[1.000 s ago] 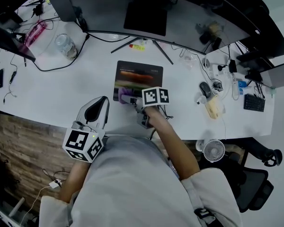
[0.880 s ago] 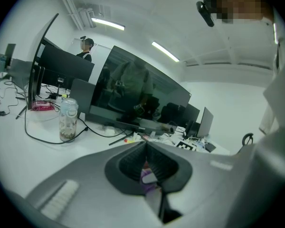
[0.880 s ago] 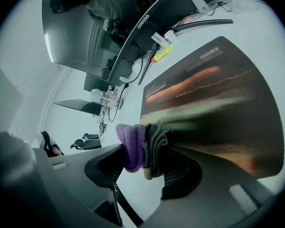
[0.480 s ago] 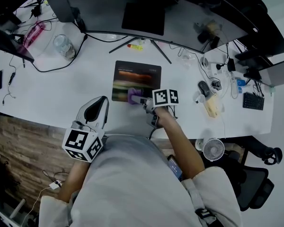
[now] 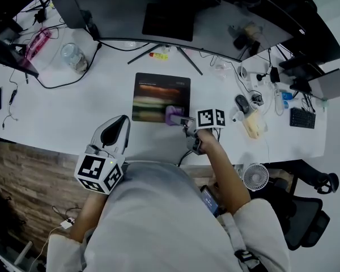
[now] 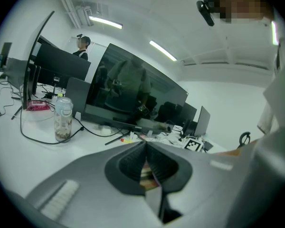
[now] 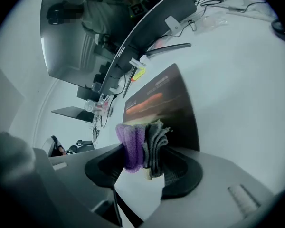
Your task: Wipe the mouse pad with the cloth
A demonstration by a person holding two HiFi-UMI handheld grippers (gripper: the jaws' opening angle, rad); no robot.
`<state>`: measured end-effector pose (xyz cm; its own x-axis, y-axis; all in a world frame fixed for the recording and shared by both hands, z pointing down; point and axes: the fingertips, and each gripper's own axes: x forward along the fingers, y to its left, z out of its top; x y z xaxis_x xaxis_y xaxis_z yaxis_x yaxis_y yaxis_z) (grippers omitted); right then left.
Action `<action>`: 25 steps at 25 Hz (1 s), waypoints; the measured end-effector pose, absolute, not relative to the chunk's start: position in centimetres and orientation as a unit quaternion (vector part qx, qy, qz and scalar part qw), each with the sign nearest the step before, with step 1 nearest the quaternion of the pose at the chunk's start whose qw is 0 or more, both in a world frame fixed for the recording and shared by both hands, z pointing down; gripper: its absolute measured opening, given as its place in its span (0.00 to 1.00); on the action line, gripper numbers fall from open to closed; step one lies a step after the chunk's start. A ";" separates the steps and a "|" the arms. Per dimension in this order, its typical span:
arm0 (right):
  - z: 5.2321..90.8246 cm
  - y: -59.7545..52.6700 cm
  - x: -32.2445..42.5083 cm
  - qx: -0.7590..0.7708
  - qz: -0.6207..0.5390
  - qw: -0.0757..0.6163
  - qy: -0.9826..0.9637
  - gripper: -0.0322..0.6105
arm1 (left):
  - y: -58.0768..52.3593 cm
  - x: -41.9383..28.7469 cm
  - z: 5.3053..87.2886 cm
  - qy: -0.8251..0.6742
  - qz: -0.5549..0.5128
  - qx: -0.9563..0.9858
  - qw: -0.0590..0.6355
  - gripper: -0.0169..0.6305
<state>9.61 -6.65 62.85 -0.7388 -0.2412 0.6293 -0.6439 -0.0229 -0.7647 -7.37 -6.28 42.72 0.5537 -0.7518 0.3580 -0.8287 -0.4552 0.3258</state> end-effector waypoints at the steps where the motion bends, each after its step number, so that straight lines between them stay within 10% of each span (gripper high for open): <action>1: 62.8 -6.6 10.0 0.328 0.638 0.157 -0.679 0.39 | -6.3 -7.3 42.7 -0.464 0.081 0.850 0.236 0.03; 25: 57.8 -5.4 15.8 0.411 0.531 0.168 -0.722 0.39 | -5.7 -6.6 42.0 -0.459 0.081 0.856 0.223 0.03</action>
<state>15.79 -5.45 57.79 -0.6061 -0.4141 0.6791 -0.7716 0.0989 -0.6284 -6.59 -5.74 42.01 0.5658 -0.7496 0.3436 -0.8219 -0.4795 0.3074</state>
